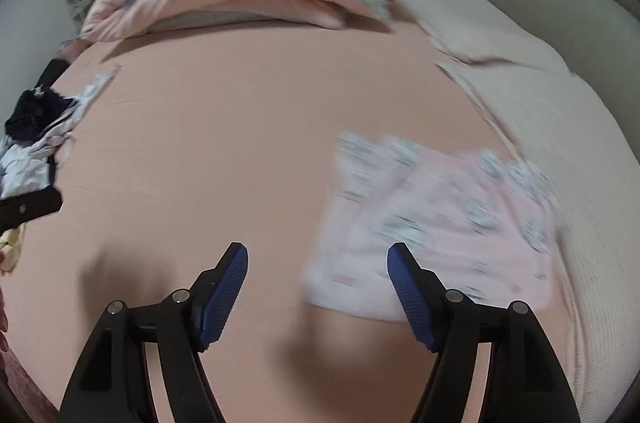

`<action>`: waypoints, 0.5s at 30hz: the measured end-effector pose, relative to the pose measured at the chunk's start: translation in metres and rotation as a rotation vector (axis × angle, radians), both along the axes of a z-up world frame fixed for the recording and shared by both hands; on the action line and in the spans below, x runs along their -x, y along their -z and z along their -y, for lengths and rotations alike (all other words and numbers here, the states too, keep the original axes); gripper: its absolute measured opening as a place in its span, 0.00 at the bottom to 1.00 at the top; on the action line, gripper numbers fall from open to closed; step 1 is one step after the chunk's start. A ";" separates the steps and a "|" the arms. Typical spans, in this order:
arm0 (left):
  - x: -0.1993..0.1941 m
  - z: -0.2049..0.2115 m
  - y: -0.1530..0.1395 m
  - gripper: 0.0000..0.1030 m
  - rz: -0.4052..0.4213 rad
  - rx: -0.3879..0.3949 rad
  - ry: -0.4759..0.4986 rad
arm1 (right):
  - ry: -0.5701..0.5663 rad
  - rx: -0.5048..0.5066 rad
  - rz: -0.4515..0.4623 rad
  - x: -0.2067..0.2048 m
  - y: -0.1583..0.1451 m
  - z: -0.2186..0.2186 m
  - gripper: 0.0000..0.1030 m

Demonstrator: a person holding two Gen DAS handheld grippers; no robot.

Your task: Fold clothes

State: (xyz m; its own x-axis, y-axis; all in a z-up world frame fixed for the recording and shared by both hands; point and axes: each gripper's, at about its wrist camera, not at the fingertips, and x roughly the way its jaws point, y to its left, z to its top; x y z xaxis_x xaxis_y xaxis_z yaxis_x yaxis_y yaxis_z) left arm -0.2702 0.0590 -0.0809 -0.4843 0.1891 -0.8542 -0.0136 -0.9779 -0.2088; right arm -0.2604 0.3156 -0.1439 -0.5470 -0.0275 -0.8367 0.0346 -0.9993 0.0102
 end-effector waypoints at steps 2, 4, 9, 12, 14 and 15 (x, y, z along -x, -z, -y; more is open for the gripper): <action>0.006 0.013 -0.004 0.91 -0.012 0.019 -0.031 | -0.010 0.031 -0.010 0.005 -0.012 0.029 0.75; 0.007 0.032 -0.010 0.91 -0.021 0.028 -0.064 | -0.008 0.060 -0.023 0.007 -0.029 0.052 0.82; -0.010 0.072 -0.027 0.91 -0.061 0.012 -0.127 | 0.010 0.136 -0.006 0.024 -0.044 0.087 0.86; -0.027 0.084 -0.037 0.91 -0.096 0.049 -0.174 | -0.033 0.086 -0.053 0.019 -0.062 0.109 0.86; -0.041 0.089 -0.045 0.91 -0.134 0.073 -0.204 | -0.044 0.050 -0.078 0.010 -0.072 0.119 0.86; -0.046 0.091 -0.050 0.91 -0.145 0.078 -0.206 | -0.047 0.036 -0.086 0.005 -0.076 0.123 0.87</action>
